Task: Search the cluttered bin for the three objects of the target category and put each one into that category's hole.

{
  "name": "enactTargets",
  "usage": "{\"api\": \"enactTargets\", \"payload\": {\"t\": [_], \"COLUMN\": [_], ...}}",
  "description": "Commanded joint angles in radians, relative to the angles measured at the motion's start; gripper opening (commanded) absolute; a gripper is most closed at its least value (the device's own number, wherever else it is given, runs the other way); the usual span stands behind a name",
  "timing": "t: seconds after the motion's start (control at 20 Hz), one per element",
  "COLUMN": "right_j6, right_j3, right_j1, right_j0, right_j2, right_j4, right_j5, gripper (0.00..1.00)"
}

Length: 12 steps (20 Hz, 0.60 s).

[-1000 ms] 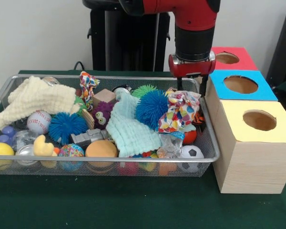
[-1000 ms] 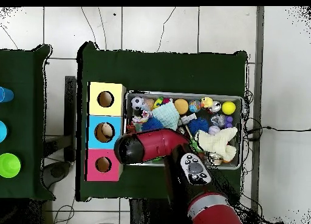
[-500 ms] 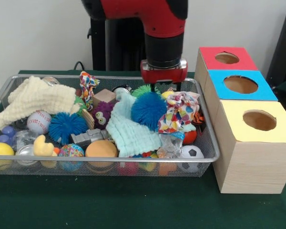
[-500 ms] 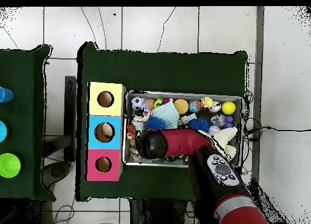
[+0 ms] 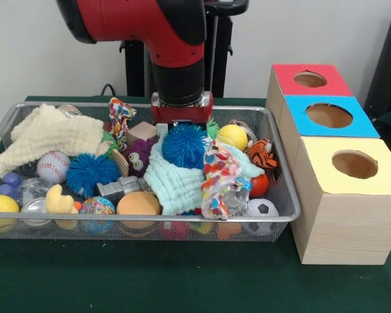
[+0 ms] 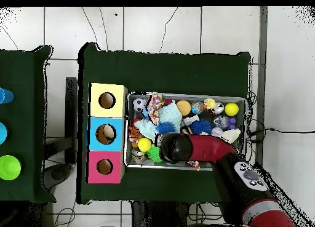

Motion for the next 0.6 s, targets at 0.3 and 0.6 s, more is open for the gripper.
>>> {"api": "enactTargets", "payload": {"t": [0.3, 0.6], "right_j6": [-0.134, -0.058], "right_j3": [-0.137, -0.11], "right_j1": [0.105, 0.103], "right_j0": [-0.097, -0.046], "right_j2": [0.085, 0.071], "right_j4": [-0.11, -0.117], "right_j5": [0.012, -0.015], "gripper": [1.0, 1.0]}}
